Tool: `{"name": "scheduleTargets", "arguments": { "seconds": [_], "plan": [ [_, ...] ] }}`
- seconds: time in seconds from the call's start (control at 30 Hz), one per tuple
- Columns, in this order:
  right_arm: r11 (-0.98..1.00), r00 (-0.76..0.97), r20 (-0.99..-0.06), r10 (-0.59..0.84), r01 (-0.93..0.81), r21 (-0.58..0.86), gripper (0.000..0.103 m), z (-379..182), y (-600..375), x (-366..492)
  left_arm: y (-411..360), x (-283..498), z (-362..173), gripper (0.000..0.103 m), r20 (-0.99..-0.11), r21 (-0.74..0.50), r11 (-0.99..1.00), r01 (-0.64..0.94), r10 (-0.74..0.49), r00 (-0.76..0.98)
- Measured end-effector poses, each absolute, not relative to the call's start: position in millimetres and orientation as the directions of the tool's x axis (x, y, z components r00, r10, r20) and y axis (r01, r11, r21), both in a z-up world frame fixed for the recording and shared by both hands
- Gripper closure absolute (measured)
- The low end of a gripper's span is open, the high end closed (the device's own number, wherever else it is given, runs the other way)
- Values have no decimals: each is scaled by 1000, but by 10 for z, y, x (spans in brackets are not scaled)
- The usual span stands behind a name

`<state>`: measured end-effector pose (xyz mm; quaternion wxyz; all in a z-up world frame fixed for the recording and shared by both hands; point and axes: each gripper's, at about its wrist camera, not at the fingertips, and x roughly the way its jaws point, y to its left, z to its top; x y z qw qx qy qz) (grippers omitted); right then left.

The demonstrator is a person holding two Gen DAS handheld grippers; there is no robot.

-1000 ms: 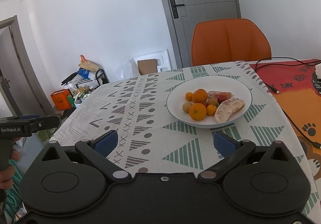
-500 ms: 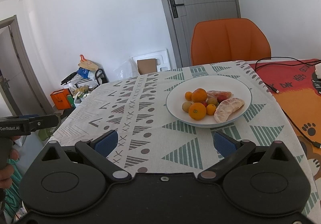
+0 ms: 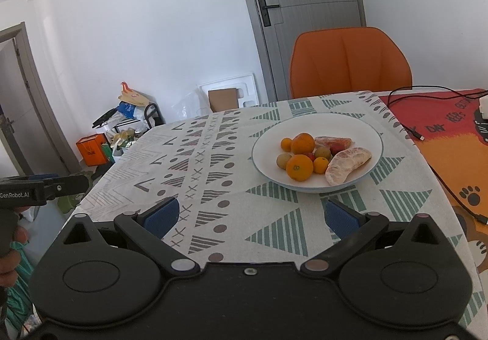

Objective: Organize fruits

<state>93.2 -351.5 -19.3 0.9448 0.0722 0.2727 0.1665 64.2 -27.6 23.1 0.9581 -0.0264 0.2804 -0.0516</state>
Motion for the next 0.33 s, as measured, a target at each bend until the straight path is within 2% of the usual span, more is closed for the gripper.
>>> {"name": "scheduleTargets", "arguments": {
  "seconds": [0.33],
  "plan": [
    [934,792,-498,353,-273,229,0,-212,-3508,940,-280,628,226,0,-541,-75,993,93,-119,833]
  ]
}}
